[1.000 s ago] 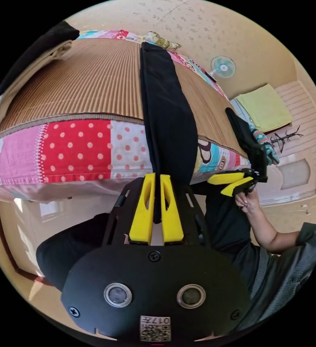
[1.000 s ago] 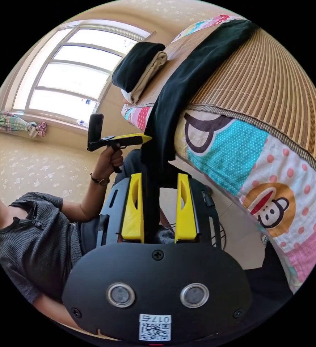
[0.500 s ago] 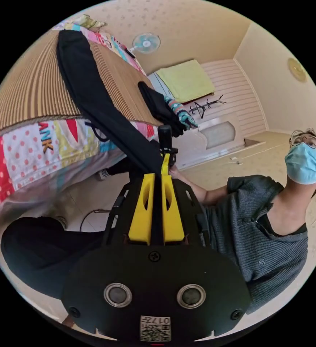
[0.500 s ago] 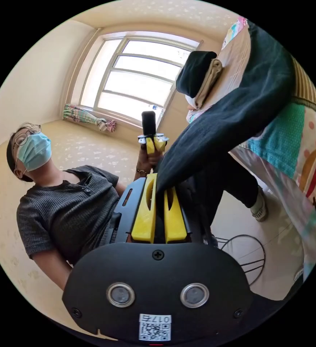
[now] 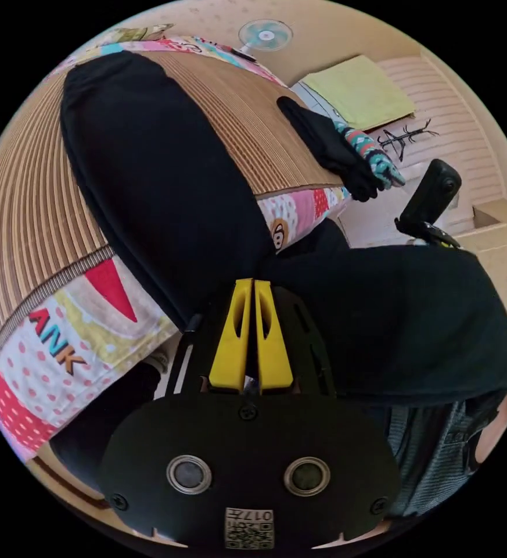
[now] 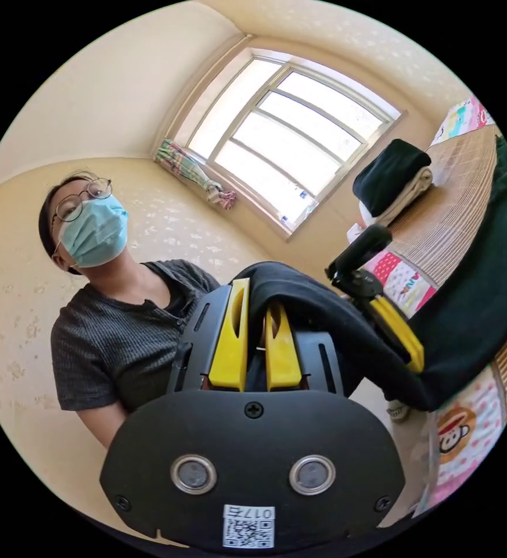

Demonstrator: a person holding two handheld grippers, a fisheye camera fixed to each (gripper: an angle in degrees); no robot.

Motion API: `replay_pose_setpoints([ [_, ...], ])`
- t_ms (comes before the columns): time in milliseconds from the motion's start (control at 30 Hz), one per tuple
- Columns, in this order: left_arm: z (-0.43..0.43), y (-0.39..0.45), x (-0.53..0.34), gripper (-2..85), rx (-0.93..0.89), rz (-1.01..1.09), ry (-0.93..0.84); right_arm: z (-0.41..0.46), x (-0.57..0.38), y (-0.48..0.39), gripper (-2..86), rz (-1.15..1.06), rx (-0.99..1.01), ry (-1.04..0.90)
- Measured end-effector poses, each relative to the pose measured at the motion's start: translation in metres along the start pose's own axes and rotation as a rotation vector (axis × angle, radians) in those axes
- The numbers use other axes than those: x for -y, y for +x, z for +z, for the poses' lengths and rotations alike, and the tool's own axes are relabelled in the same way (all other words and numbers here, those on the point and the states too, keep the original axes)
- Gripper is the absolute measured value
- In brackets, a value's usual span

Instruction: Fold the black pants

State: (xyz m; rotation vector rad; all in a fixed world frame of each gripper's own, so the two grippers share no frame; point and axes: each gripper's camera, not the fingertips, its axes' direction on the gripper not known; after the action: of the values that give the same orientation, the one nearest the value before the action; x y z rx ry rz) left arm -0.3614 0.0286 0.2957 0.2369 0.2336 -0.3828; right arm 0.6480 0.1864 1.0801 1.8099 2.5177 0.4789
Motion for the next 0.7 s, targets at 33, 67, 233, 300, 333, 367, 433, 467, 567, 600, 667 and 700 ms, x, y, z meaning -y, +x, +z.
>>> replay_pose_setpoints([
  [33,0.000,-0.002,-0.006,-1.0,-0.028,-0.014,0.027,-0.016,0.017,0.013,0.6,0.003,-0.026,0.033],
  [67,-0.001,-0.007,-0.016,-1.0,-0.084,-0.035,0.076,-0.031,0.036,0.030,1.1,0.015,-0.042,0.056],
  [233,-0.009,-0.028,-0.039,-1.0,-0.118,-0.182,0.183,-0.060,0.117,0.145,8.5,0.198,-0.231,0.044],
  [300,-0.026,-0.040,-0.052,-1.0,-0.117,-0.241,0.272,-0.069,0.139,0.191,16.1,0.247,-0.222,0.063],
  [333,-0.029,-0.043,-0.054,-1.0,-0.108,-0.253,0.277,-0.078,0.147,0.214,20.6,0.281,-0.210,0.112],
  [367,-0.031,-0.049,-0.056,-1.0,-0.089,-0.272,0.266,-0.091,0.152,0.230,23.1,0.322,-0.228,0.182],
  [433,-0.032,-0.059,-0.062,-1.0,-0.083,-0.296,0.255,-0.107,0.153,0.242,23.5,0.361,-0.278,0.265],
  [467,-0.032,-0.063,-0.066,-1.0,-0.093,-0.293,0.255,-0.115,0.152,0.240,23.1,0.347,-0.309,0.309],
  [567,-0.035,-0.071,-0.082,-1.0,-0.075,-0.307,0.271,-0.119,0.140,0.226,22.8,0.357,-0.364,0.309],
  [600,-0.038,-0.073,-0.090,-1.0,-0.065,-0.310,0.286,-0.117,0.135,0.223,22.7,0.376,-0.382,0.293],
  [667,-0.044,-0.075,-0.102,-1.0,-0.044,-0.318,0.314,-0.108,0.101,0.206,21.7,0.485,-0.506,0.218],
  [700,-0.049,-0.075,-0.109,-1.0,-0.028,-0.322,0.336,-0.105,0.091,0.202,21.6,0.515,-0.540,0.202],
])
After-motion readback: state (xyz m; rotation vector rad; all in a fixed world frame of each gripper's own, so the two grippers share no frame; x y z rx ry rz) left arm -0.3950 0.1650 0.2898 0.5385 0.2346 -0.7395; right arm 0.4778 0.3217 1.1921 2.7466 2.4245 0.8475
